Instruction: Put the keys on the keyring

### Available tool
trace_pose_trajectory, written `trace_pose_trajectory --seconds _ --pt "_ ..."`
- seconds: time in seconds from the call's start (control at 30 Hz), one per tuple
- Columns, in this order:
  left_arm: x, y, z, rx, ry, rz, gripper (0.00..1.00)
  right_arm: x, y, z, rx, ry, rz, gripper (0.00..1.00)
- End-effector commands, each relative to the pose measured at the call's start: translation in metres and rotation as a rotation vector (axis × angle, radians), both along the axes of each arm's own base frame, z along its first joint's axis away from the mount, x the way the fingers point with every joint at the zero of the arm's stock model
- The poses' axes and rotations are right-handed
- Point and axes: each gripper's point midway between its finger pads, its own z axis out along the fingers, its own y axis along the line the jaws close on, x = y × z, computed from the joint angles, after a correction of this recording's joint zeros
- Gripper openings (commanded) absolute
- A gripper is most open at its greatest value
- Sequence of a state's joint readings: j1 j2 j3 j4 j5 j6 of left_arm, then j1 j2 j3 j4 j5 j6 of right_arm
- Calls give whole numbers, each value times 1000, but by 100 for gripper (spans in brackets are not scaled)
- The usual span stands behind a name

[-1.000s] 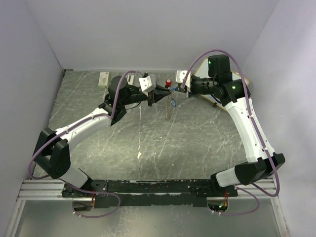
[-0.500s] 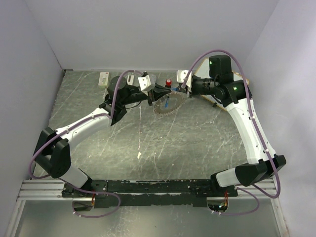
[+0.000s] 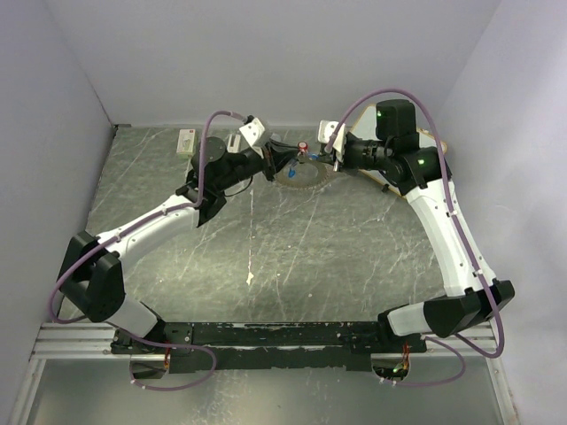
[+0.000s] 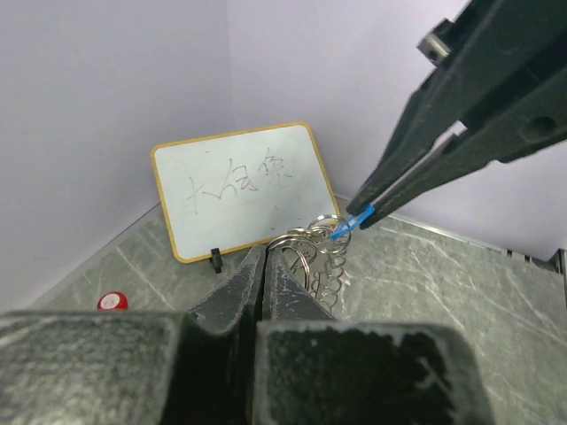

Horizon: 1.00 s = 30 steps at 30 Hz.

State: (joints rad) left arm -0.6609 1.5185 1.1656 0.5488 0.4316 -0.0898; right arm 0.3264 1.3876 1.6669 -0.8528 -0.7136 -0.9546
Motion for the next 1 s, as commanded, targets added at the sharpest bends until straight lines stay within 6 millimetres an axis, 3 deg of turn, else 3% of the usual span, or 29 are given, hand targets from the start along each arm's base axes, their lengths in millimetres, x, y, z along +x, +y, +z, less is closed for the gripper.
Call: trace_pose_trajectory --seconds 0.0,0.27,0.57,0.97 --pt "22 24 20 -86 58 147 7 -10 -3 15 32 -27 -9 0" --pt "39 48 27 -202 158 232 7 -15 -3 -5 37 41 -16 0" --pt "42 62 37 -313 236 222 7 -16 2 -29 72 130 -28 0" --pt "38 68 46 -378 265 186 7 0 8 -33 129 198 -95 0"
